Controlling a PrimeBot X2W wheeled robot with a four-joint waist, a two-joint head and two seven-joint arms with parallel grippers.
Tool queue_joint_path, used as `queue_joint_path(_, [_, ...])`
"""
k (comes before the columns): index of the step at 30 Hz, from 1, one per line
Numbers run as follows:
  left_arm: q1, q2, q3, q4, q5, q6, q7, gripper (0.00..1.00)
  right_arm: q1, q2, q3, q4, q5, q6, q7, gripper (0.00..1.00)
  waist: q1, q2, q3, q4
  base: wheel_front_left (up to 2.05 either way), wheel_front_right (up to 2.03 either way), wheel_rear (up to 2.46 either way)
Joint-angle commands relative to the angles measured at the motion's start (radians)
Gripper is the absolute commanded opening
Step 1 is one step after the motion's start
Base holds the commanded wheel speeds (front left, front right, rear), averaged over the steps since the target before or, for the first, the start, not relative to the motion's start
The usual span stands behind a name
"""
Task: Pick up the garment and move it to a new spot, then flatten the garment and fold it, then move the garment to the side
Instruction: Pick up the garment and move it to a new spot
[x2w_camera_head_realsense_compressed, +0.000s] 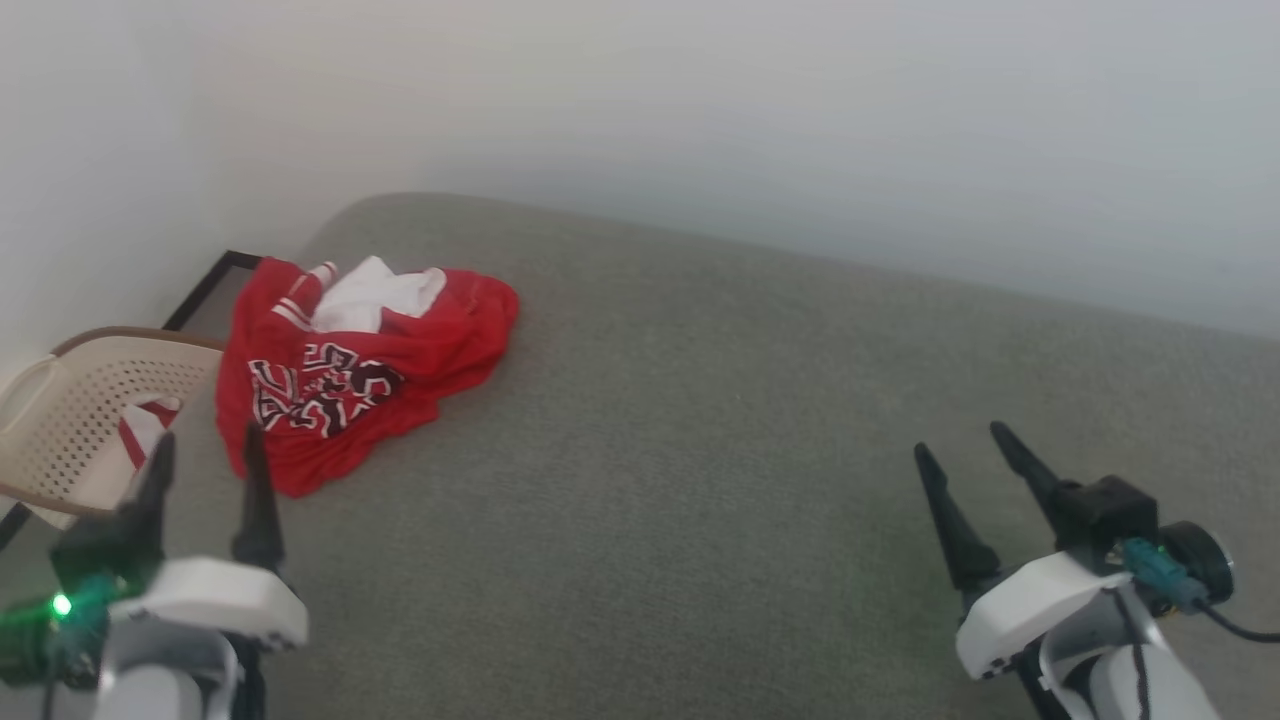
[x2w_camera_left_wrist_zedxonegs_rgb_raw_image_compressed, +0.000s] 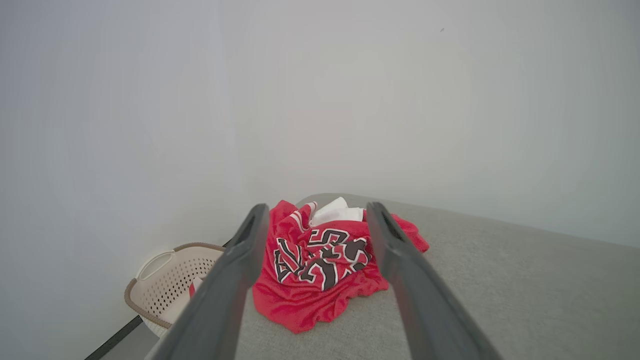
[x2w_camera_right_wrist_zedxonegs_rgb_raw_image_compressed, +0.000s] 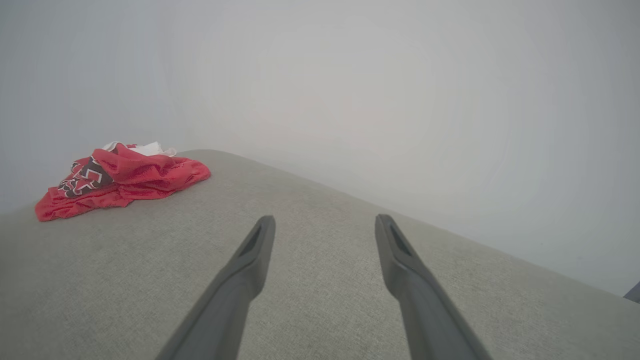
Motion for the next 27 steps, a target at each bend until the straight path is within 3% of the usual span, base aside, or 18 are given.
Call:
queue_joint_path(1, [-0.031,0.011,0.005,0.014,-0.007,-0.006,0.001,1.00,-0.013,-0.007,-0.005,-0.011,0.001,0.000,0.005,1.00,0.0000,-0.0001,0.018,-0.016,0.00,0.00,0.00])
queue_joint_path(11, [-0.235,0.068,0.009,0.165,-0.033,-0.025,0.004,1.00,-0.064,-0.056,-0.020,-0.103,-0.009,0.000,0.057,1.00,0.0000,-0.0001,0.167,-0.087,0.00,0.00,0.00])
queue_joint_path(17, [-0.376,0.102,-0.005,0.330,-0.041,-0.041,0.013,1.00,-0.094,-0.087,-0.020,-0.154,-0.007,0.000,0.079,1.00,0.0000,-0.0001,0.248,-0.121,0.00,0.00,0.00])
queue_joint_path(27, [-0.583,0.134,-0.027,0.651,-0.070,-0.057,0.151,1.00,-0.125,-0.126,-0.022,-0.221,-0.004,0.000,0.126,1.00,0.0000,-0.0001,0.335,-0.134,0.00,0.00,0.00])
